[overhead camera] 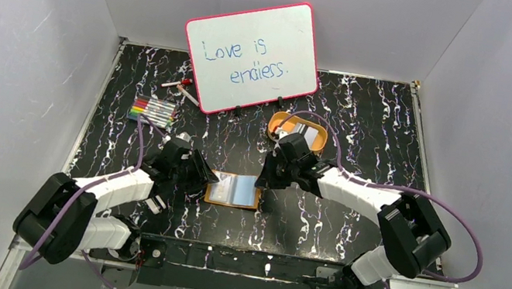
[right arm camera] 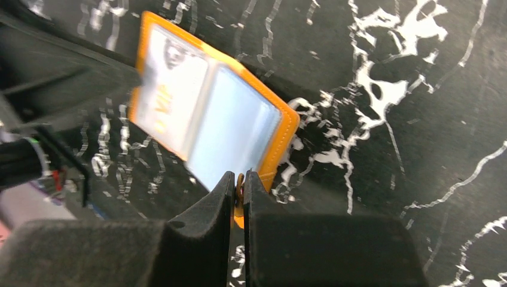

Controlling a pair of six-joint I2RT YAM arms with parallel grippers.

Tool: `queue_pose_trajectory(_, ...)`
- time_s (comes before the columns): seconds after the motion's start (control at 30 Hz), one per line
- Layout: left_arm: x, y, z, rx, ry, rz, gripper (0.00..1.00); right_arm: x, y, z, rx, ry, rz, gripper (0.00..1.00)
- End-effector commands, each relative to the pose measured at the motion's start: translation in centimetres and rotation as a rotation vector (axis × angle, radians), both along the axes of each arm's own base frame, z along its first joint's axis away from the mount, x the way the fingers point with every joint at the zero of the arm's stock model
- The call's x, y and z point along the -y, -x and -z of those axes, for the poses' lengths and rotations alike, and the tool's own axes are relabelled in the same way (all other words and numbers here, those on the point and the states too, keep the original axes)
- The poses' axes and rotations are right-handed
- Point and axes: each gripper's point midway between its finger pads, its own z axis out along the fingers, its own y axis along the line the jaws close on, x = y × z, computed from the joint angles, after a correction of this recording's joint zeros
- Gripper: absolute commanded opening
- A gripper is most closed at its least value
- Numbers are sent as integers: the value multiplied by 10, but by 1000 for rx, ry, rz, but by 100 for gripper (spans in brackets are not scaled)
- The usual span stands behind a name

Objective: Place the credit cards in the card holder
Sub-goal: Close the card holder at the center of the board.

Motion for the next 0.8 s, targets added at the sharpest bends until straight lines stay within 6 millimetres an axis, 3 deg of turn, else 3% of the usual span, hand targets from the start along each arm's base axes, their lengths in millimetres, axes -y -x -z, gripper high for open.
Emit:
queue_pose_trajectory(0.0, 13, 11, -1, -7, 80, 73, 42, -37, -6, -53, 56, -254, -40, 8)
queue_pose_trajectory(0.3, 19, 12, -16, 40, 144, 85, 39, -63, -1, -77, 31, -414, -112, 8)
queue_pose_trajectory(0.63, -19, 14, -16, 63, -5, -53, 39, -101, 14, -57, -83, -416, -224, 11)
queue_pose_trajectory(0.77, -37, 16, -21, 79, -63, -123, 40, -117, 23, -51, -113, -420, -275, 23)
